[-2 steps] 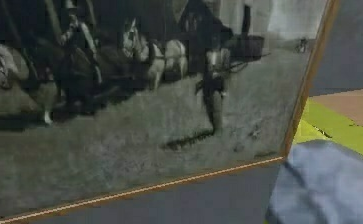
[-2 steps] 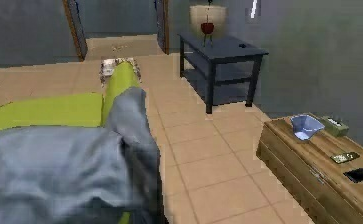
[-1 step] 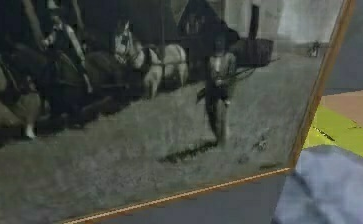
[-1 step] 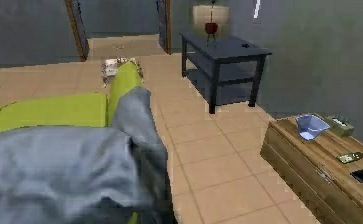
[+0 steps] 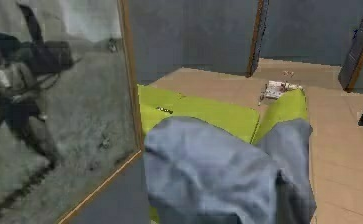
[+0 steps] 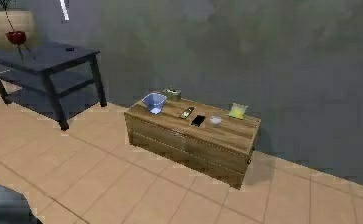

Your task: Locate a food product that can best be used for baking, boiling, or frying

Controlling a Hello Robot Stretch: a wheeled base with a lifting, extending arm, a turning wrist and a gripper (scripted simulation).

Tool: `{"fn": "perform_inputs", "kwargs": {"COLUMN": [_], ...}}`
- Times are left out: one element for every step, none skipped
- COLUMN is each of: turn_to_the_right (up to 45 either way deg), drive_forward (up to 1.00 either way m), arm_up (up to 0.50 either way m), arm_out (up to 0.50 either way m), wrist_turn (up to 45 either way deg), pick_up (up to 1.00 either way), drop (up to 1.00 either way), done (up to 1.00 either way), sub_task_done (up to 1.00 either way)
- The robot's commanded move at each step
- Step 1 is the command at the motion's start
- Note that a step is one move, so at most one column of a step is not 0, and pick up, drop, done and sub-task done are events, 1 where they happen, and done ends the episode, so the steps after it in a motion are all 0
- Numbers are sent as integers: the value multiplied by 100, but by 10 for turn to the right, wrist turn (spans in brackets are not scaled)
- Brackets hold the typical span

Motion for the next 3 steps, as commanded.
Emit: {"fn": "perform_inputs", "kwargs": {"turn_to_the_right": [450,450,60], "drive_forward": [0,0,0], "arm_up": [0,0,0], "arm_out": [0,0,0], "wrist_turn": [0,0,0], "pick_up": [0,0,0], "drop": [0,0,0], "done": [0,0,0], "sub_task_done": [0,0,0]}}
